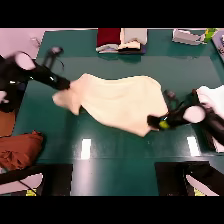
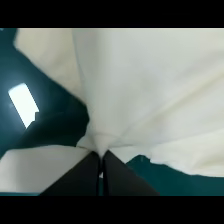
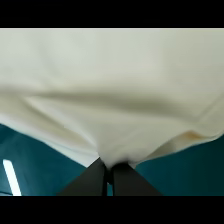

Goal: Fold the shirts.

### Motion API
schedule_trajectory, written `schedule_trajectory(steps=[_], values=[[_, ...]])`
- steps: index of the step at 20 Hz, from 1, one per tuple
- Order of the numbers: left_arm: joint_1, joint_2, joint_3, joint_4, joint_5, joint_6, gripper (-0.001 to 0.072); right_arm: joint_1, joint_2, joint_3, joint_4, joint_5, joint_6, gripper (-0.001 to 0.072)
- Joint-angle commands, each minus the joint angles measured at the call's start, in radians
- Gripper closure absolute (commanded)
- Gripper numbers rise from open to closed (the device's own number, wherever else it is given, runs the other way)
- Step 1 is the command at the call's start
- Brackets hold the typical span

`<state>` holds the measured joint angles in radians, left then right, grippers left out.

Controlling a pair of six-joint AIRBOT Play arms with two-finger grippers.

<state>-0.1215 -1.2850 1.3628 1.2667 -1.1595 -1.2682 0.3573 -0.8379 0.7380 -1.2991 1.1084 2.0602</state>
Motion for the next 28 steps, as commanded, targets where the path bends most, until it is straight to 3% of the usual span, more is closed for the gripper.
schedule_trajectory(steps=[1, 6, 11, 17, 19, 23, 28], values=[[0.000, 0.209, 0.156, 0.012, 0.016, -0.015, 0.0683, -0.111, 0.133, 0.268, -0.127, 0.051, -0.049, 0.0692], [0.000, 0.429, 0.461, 0.008, 0.018, -0.071, 0.0683, -0.284, 0.202, 0.695, -0.143, 0.107, -0.182, 0.0693], [0.000, 0.471, 0.708, 0.004, 0.018, -0.120, 0.0684, -0.404, 0.134, 1.030, -0.143, 0.227, -0.264, 0.0693], [0.000, 0.413, 0.665, 0.006, 0.043, -0.119, 0.0685, -0.465, -0.080, 1.329, -0.141, 0.402, -0.293, 0.0693], [0.000, 0.331, 0.619, 0.007, 0.029, -0.119, 0.0684, -0.464, -0.156, 1.320, -0.134, 0.442, -0.301, 0.0693], [0.000, 0.055, 0.562, 0.005, -0.076, -0.119, 0.0683, -0.464, -0.302, 1.096, -0.135, 0.443, -0.318, 0.0693], [0.000, -0.339, 0.557, -0.013, -0.117, -0.119, 0.0682, -0.464, -0.525, 0.858, -0.134, 0.297, -0.335, 0.0692]])
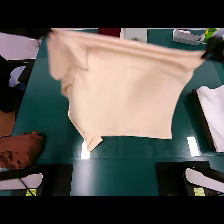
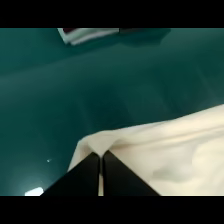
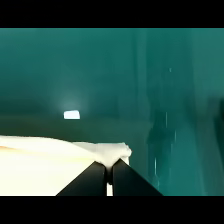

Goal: Fold the shirts.

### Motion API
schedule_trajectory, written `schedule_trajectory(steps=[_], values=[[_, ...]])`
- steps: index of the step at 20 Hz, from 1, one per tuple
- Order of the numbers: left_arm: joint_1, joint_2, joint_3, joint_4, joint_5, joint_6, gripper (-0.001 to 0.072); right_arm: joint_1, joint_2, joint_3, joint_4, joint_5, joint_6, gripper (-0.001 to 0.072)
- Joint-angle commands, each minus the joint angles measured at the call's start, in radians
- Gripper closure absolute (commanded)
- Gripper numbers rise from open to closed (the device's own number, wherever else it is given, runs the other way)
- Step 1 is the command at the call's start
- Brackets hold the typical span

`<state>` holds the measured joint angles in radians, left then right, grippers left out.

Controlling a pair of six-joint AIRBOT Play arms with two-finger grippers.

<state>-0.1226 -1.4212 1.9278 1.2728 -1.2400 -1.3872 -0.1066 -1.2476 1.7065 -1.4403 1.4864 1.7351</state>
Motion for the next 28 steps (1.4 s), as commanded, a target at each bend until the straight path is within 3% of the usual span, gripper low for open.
schedule_trajectory(steps=[1, 6, 7, 8, 10, 13, 16, 21, 22, 28], values=[[0.001, -0.261, -0.008, -0.024, -0.037, 0.000, 0.0683, 0.000, -0.152, -0.135, 0.008, -0.124, -0.010, 0.0692], [0.001, -0.380, -0.007, -0.012, -0.084, -0.023, 0.0674, 0.003, -0.274, -0.128, 0.008, -0.176, -0.010, 0.0690], [0.001, -0.379, -0.003, -0.005, -0.096, -0.029, 0.0442, 0.003, -0.281, -0.117, 0.008, -0.175, -0.010, 0.0688], [0.002, -0.378, 0.000, 0.011, -0.121, -0.056, 0.0264, 0.003, -0.280, -0.111, 0.008, -0.183, -0.012, 0.0664], [0.005, -0.365, 0.005, 0.054, -0.184, -0.084, 0.0283, 0.010, -0.280, -0.079, 0.008, -0.182, -0.018, 0.0360], [0.008, -0.303, -0.003, 0.159, -0.265, -0.128, 0.0283, 0.012, -0.270, -0.021, 0.009, -0.134, -0.043, 0.0355], [0.008, -0.196, -0.146, 0.161, -0.268, -0.136, 0.0282, 0.033, -0.192, -0.071, 0.006, -0.119, -0.065, 0.0355], [0.008, 0.006, -0.655, 0.133, -0.093, -0.211, 0.0248, 0.078, -0.041, -0.265, 0.008, -0.180, -0.080, 0.0355], [0.008, 0.029, -0.747, 0.103, -0.030, -0.228, 0.0153, 0.088, -0.027, -0.294, 0.008, -0.182, -0.079, 0.0355], [0.007, 0.031, -0.950, -0.055, 0.169, -0.236, 0.0143, 0.142, -0.017, -0.359, 0.008, -0.181, -0.079, 0.0355]])
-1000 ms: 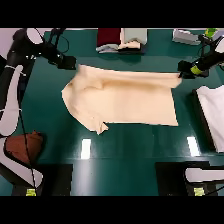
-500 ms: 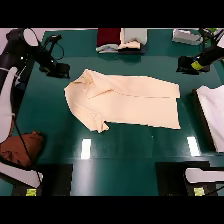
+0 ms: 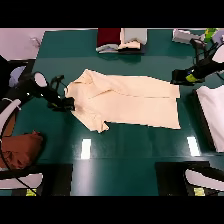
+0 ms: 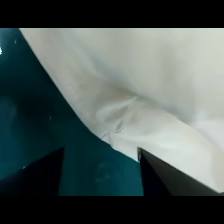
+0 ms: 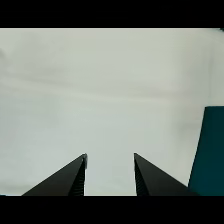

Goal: Fold the shirts.

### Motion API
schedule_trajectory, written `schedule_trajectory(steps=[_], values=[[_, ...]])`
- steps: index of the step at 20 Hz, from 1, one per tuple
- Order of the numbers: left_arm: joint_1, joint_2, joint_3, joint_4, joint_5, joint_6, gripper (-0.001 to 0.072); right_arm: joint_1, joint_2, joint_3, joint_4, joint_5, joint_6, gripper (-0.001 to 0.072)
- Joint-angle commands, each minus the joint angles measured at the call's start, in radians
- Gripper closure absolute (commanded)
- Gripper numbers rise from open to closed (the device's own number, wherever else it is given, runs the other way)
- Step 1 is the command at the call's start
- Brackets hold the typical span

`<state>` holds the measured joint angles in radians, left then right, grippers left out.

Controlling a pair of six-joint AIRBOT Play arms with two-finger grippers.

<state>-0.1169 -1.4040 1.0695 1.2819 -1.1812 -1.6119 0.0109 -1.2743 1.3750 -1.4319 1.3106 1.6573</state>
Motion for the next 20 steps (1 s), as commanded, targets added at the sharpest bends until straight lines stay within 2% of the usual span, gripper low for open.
schedule_trajectory(steps=[1, 7, 8, 9, 10, 11, 15, 18, 19, 20], values=[[0.001, 0.012, -0.093, -0.067, 0.121, -0.011, 0.0143, 0.032, 0.010, -0.027, -0.001, -0.008, -0.001, 0.0355], [0.001, -0.017, -0.093, -0.161, 0.160, 0.010, 0.0146, 0.045, 0.011, -0.027, 0.000, -0.005, 0.003, 0.0355], [0.001, -0.023, -0.093, -0.176, 0.159, 0.025, 0.0180, 0.045, 0.011, -0.027, 0.000, -0.004, 0.003, 0.0355], [0.001, -0.026, -0.092, -0.177, 0.155, 0.032, 0.0332, 0.045, 0.011, -0.027, 0.001, -0.002, 0.004, 0.0355], [0.001, -0.026, -0.092, -0.177, 0.156, 0.052, 0.0538, 0.045, 0.011, -0.027, 0.000, -0.001, 0.010, 0.0355], [0.002, -0.024, -0.090, -0.177, 0.154, 0.072, 0.0681, 0.045, 0.011, -0.027, 0.000, 0.001, 0.010, 0.0354], [0.002, 0.069, -0.065, -0.075, 0.134, 0.095, 0.0684, -0.006, 0.016, -0.043, -0.003, 0.127, -0.003, 0.0355], [0.002, 0.164, -0.064, -0.006, 0.108, 0.105, 0.0683, -0.088, 0.080, -0.190, -0.012, 0.132, -0.010, 0.0354], [0.002, 0.179, -0.064, -0.003, 0.097, 0.111, 0.0683, -0.124, 0.107, -0.262, -0.011, 0.126, -0.010, 0.0312], [0.002, 0.189, -0.063, -0.003, 0.083, 0.129, 0.0683, -0.158, 0.130, -0.331, -0.011, 0.116, -0.010, 0.0198]])
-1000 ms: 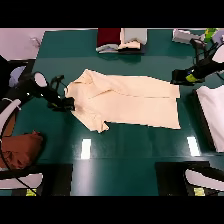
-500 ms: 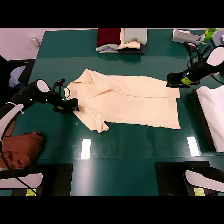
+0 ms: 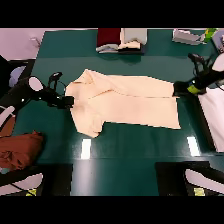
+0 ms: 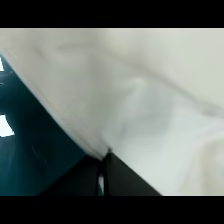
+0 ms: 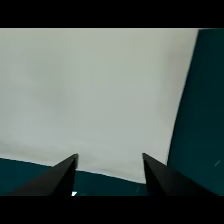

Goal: Fold the shirts.

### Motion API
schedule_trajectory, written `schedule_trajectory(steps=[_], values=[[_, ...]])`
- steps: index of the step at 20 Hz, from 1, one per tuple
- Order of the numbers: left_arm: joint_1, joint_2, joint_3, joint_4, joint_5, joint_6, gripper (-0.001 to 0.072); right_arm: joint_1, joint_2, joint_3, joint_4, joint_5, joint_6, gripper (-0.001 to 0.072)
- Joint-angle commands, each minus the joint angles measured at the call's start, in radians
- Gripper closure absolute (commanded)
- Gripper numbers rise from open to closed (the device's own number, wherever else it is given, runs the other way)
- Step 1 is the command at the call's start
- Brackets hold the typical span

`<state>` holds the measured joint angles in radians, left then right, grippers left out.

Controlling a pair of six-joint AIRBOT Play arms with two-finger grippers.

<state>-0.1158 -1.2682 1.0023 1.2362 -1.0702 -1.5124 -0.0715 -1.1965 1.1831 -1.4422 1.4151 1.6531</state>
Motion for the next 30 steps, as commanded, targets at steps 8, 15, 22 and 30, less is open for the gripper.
schedule_trajectory(steps=[8, 15, 22, 30], values=[[0.000, 0.054, 0.004, 0.039, -0.076, 0.029, 0.0683, -0.243, 0.099, -0.479, 0.070, -0.152, -0.005, 0.0165], [0.000, 0.054, 0.004, 0.032, -0.092, 0.029, 0.0683, -0.151, 0.069, -0.517, 0.115, -0.223, -0.002, 0.0216], [0.000, 0.056, 0.005, 0.032, -0.113, 0.048, 0.0683, -0.077, 0.105, -0.512, 0.113, -0.346, -0.001, 0.0691], [0.000, 0.363, 0.331, 0.049, -0.138, 0.048, 0.0683, -0.060, 0.401, -0.019, 0.105, -0.298, -0.006, 0.0692]])
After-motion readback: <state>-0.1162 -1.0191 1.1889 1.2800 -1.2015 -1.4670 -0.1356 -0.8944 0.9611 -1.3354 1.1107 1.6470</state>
